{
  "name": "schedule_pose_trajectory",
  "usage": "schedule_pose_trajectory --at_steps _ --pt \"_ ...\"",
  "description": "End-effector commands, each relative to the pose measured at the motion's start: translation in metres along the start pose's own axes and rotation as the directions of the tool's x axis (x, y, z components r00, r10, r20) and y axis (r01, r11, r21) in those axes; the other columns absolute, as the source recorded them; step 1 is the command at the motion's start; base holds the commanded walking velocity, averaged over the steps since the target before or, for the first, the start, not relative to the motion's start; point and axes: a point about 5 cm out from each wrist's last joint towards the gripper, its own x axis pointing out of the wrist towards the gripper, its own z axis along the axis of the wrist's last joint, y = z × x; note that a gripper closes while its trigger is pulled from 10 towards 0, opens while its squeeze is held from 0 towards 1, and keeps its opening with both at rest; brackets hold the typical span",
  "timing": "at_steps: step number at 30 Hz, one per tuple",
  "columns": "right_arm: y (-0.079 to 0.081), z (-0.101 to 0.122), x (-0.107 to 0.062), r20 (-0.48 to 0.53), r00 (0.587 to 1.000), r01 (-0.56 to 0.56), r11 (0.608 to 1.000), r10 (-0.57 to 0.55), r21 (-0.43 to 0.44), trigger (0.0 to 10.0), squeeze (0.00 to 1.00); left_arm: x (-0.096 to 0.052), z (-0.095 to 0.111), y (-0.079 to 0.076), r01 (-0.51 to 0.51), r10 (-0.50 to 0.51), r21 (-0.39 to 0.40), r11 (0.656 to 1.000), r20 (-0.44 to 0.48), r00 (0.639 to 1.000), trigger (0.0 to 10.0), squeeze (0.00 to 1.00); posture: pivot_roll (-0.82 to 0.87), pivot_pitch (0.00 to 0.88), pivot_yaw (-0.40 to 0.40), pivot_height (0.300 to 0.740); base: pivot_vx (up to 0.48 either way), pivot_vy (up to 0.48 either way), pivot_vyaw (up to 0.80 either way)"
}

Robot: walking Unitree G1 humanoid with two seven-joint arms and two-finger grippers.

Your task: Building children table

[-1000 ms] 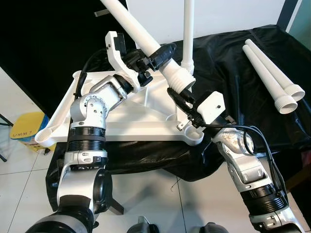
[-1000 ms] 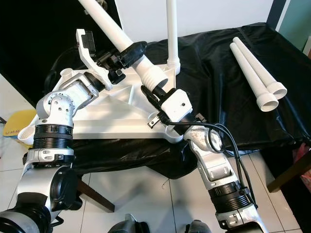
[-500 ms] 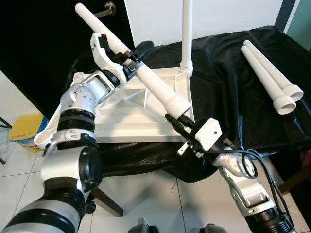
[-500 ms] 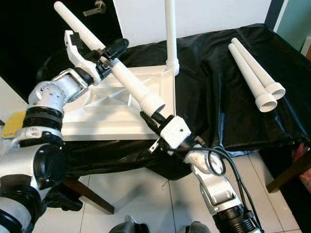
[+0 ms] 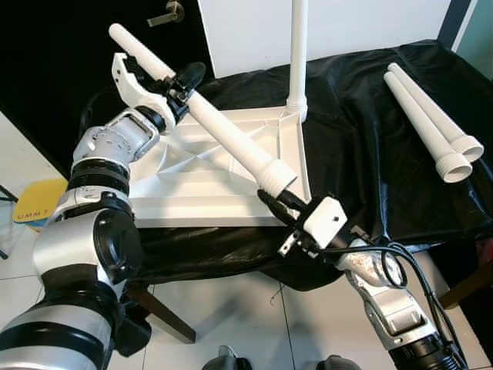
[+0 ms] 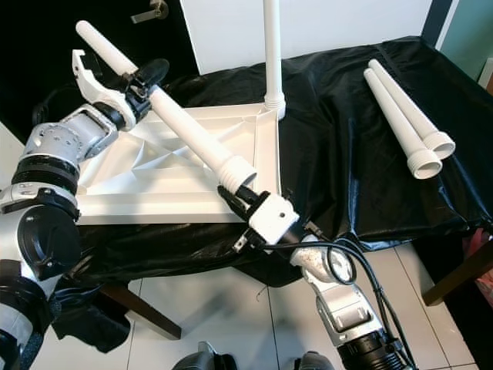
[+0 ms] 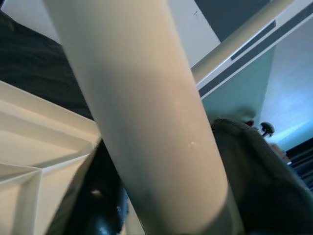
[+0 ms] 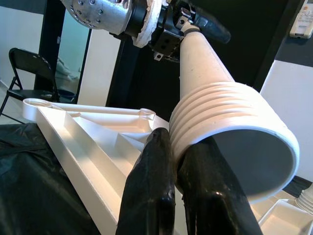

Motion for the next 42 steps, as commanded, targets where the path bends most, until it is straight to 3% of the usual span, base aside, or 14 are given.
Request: schedule_pose_trajectory --at_steps 1,9,10,12,13,14,15,23,24,32,37,41,42 --pt "0.004 0.000 0.003 0.003 1.000 -0.021 1.000 0.021 0.000 10.0 0.00 0.002 0.005 -0.006 0.022 -0.022 0.004 1.000 0.010 1.000 0.0 0.00 -0.16 0.027 0.120 0.740 0.000 0.000 0.00" --pt "0.003 0.000 0.003 0.002 1.000 -0.013 1.000 0.013 0.007 10.0 0.00 0.003 0.010 -0.007 0.031 -0.029 -0.037 0.999 0.030 0.999 0.0 0.00 -0.16 0.028 0.115 0.740 0.000 0.000 0.00" --pt "0.002 -0.001 0.003 0.000 1.000 -0.005 1.000 0.005 0.010 10.0 0.12 0.003 0.011 -0.007 0.029 -0.027 -0.047 0.998 0.035 0.999 0.0 0.00 -0.16 0.030 0.113 0.740 0.000 0.000 0.00" --pt "0.002 -0.001 0.003 0.000 1.000 -0.005 1.000 0.005 0.010 10.0 0.12 0.003 0.011 -0.007 0.029 -0.027 -0.047 0.998 0.035 0.999 0.0 0.00 -0.16 0.030 0.113 0.740 0.000 0.000 0.00" --pt "0.001 -0.001 0.003 -0.001 1.000 0.003 1.000 -0.003 0.011 10.0 0.82 0.003 0.011 -0.006 0.023 -0.021 -0.063 0.998 0.038 0.999 0.0 0.00 -0.16 0.030 0.113 0.740 0.000 0.000 0.00" --pt "0.001 -0.001 0.003 -0.001 1.000 0.003 1.000 -0.003 0.011 10.0 0.82 0.003 0.011 -0.006 0.023 -0.021 -0.063 0.998 0.038 0.999 0.0 0.00 -0.16 0.030 0.113 0.740 0.000 0.000 0.00" --pt "-0.001 -0.004 0.000 -0.008 1.000 0.029 0.999 -0.029 0.014 10.0 1.00 0.002 0.012 -0.004 0.006 -0.001 -0.107 0.994 0.048 0.999 10.0 0.00 -0.16 0.033 0.113 0.740 0.000 0.000 0.00" --pt "0.001 -0.013 -0.019 -0.071 0.994 0.081 0.996 -0.078 0.043 10.0 1.00 -0.002 0.019 0.000 -0.016 0.024 -0.113 0.993 0.071 0.997 10.0 0.00 -0.16 0.043 0.110 0.740 0.000 0.000 0.00" --pt "0.002 -0.015 -0.025 -0.091 0.993 0.080 0.996 -0.076 0.046 10.0 0.00 -0.003 0.021 0.001 -0.020 0.030 -0.119 0.993 0.083 0.996 10.0 0.00 -0.16 0.045 0.109 0.740 0.000 0.000 0.00" --pt "-0.002 -0.021 -0.040 -0.152 0.982 0.122 0.990 -0.110 0.070 10.0 0.00 -0.006 0.027 0.004 -0.035 0.043 -0.079 0.996 0.110 0.993 10.0 0.00 -0.17 0.052 0.109 0.740 0.000 0.000 0.00" --pt "-0.013 -0.022 -0.041 -0.177 0.968 0.199 0.974 -0.179 0.106 10.0 0.00 -0.002 0.025 -0.003 0.014 -0.017 0.031 0.999 0.103 0.995 10.0 0.00 -0.17 0.053 0.105 0.740 0.000 0.000 0.00" --pt "-0.014 -0.021 -0.039 -0.174 0.967 0.207 0.972 -0.186 0.112 10.0 0.00 0.000 0.024 -0.006 0.028 -0.034 0.062 0.998 0.107 0.994 10.0 0.00 -0.17 0.053 0.103 0.740 0.000 0.000 0.00" --pt "-0.015 -0.020 -0.035 -0.175 0.964 0.222 0.966 -0.198 0.132 10.0 1.00 0.003 0.022 -0.011 0.046 -0.060 0.127 0.991 0.108 0.992 10.0 0.00 -0.16 0.051 0.097 0.740 0.000 0.000 0.00"
